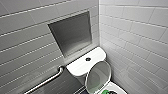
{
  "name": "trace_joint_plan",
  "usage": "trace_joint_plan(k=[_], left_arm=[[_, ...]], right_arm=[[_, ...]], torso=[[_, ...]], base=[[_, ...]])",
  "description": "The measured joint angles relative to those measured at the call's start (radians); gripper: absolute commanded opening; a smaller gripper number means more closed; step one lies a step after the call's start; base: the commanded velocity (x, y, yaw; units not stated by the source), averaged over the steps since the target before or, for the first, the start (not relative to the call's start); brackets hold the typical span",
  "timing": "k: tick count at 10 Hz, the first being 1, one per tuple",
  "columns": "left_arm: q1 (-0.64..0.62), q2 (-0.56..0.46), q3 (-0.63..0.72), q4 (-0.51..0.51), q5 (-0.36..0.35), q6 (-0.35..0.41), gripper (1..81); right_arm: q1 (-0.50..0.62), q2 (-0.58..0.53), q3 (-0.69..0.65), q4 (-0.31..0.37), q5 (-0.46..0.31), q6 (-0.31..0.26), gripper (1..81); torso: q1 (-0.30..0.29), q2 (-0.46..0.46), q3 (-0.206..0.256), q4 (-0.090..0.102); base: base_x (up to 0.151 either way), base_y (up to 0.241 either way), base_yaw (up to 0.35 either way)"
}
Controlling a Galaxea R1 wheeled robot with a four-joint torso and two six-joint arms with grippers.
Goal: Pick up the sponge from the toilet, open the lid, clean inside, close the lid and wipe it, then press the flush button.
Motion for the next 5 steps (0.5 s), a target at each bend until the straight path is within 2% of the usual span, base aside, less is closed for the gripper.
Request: trace_joint_plan(k=[3,5], left_arm=[[0.000,0.000,0.000,0.000,0.000,0.000,81.1],[0.000,0.001,0.000,0.000,0.000,0.000,81.1]], right_arm=[[0.000,0.021,-0.035,-0.001,-0.005,0.001,1.0],[-0.003,-0.010,0.025,-0.004,0.010,0.000,1.0]], torso=[[0.000,0.000,0.000,0.000],[0.000,0.000,0.000,0.000]], base=[[0.000,0.000,0.000],[0.000,0.000,0.000]])
